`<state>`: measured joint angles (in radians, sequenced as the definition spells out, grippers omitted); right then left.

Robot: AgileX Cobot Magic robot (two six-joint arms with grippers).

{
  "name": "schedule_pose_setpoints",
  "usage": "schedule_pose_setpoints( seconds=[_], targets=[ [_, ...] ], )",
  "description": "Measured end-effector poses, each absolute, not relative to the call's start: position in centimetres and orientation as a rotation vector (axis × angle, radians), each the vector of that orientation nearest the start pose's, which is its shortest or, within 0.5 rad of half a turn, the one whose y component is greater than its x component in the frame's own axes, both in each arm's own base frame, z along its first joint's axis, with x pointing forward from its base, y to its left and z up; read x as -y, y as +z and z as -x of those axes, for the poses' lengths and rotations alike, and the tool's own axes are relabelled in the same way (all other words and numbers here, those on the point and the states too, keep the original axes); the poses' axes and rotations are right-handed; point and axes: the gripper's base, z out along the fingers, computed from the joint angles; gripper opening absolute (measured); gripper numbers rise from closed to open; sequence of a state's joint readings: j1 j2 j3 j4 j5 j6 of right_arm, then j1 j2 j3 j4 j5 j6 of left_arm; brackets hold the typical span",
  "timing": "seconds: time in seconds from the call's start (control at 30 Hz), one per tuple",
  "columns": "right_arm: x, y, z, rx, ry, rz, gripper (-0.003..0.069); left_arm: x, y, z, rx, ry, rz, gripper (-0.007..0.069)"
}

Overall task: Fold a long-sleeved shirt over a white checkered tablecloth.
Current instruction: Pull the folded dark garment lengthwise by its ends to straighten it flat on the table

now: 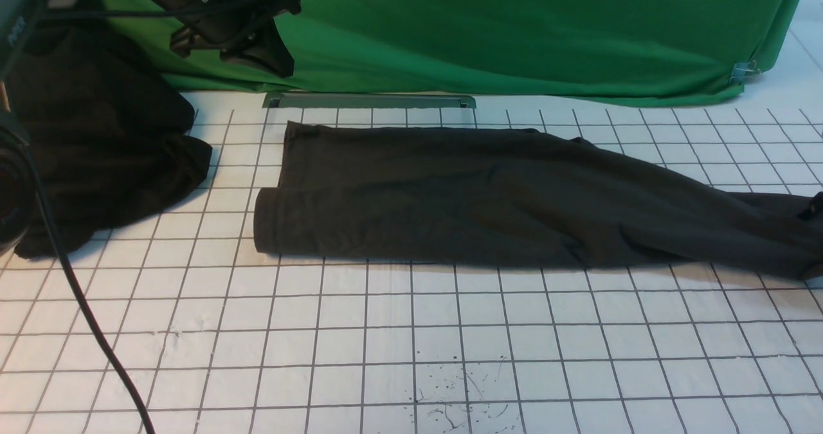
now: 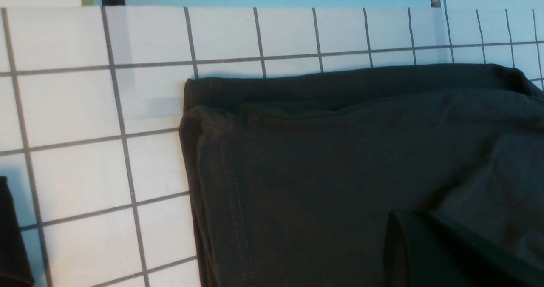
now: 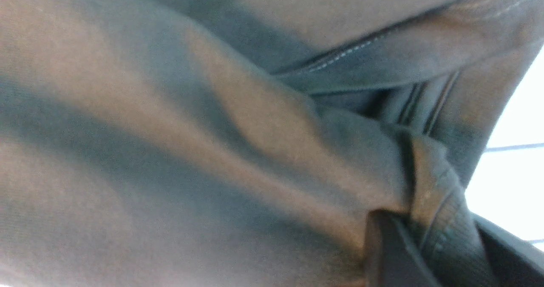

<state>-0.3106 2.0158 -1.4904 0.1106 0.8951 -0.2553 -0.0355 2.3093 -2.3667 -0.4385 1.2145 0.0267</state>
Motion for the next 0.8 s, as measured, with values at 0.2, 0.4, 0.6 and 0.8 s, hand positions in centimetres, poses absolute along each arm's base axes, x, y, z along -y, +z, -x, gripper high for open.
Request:
schedule_pose_setpoints(
  seconds=[0.2,0.4,0.6,0.8],
  targets=[
    [11.9,18.7,-39.6,-2.891,0.037,-0.150,0.0029,5.4,29.2,-50.5,-2.584,-0.592,-0.026,0.0003],
    [12.1,20.1,-39.9,-2.849,0.002,-0.121,0.0029,5.4,29.2,-50.5,-2.583,-0.591,-0.028,0.0003],
    [12.5,23.7,-41.0,-2.733,-0.055,-0.102,0.0029,5.4,29.2,-50.5,-2.583,-0.590,-0.029,0.0003],
    [12.8,24.1,-42.1,-2.632,-0.099,-0.096,0.0056,5.4,29.2,-50.5,-2.577,-0.591,-0.027,0.0003]
  ],
)
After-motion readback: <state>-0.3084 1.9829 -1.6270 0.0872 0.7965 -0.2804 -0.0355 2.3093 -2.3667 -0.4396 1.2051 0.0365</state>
